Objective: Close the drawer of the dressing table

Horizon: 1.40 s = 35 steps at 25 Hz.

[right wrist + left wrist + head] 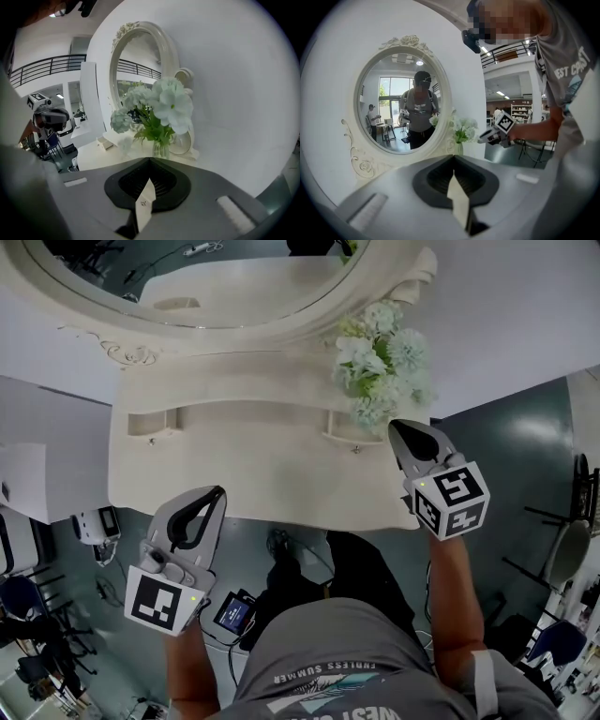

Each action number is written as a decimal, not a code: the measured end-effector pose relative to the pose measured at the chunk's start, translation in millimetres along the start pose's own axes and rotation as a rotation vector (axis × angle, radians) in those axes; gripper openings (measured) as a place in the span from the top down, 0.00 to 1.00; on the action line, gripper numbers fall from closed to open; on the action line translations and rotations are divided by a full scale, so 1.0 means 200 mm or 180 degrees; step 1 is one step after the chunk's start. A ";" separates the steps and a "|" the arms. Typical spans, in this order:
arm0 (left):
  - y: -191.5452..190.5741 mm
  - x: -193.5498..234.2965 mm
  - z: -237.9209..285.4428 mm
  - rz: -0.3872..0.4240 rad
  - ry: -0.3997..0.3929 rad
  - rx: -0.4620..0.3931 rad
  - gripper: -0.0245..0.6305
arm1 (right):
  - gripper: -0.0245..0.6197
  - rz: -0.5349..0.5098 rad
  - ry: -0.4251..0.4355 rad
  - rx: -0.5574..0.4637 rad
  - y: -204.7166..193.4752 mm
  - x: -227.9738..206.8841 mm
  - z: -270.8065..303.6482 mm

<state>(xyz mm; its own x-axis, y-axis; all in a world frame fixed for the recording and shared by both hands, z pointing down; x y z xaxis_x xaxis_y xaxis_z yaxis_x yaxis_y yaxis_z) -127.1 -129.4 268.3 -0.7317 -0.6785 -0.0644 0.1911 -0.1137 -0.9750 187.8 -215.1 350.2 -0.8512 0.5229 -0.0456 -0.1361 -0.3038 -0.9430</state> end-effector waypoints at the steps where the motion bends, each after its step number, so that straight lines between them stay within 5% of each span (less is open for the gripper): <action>1: -0.01 0.00 0.01 -0.0004 -0.0002 0.0012 0.96 | 0.96 0.0012 0.0003 0.0019 -0.03 0.00 0.01; 35: -0.43 0.04 0.15 -0.0171 -0.0169 0.0344 0.96 | 0.94 0.0304 0.0153 0.0780 -0.80 0.12 0.21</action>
<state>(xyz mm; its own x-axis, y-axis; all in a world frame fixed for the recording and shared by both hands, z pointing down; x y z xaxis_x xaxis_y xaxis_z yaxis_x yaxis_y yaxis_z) -129.6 -145.8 358.1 -0.7078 -0.7064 0.0015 0.2239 -0.2264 -0.9479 167.4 -188.0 513.4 -0.8417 0.5181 -0.1517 -0.1799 -0.5341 -0.8260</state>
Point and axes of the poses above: the fingertips, and each gripper's own axes: z forward along the fingers, x to its left, y out of its top, the point moved 6 cm from there along -z, backward along the fingers, and after that the axes turned 14 degrees about -x, right-handed, at the moved point
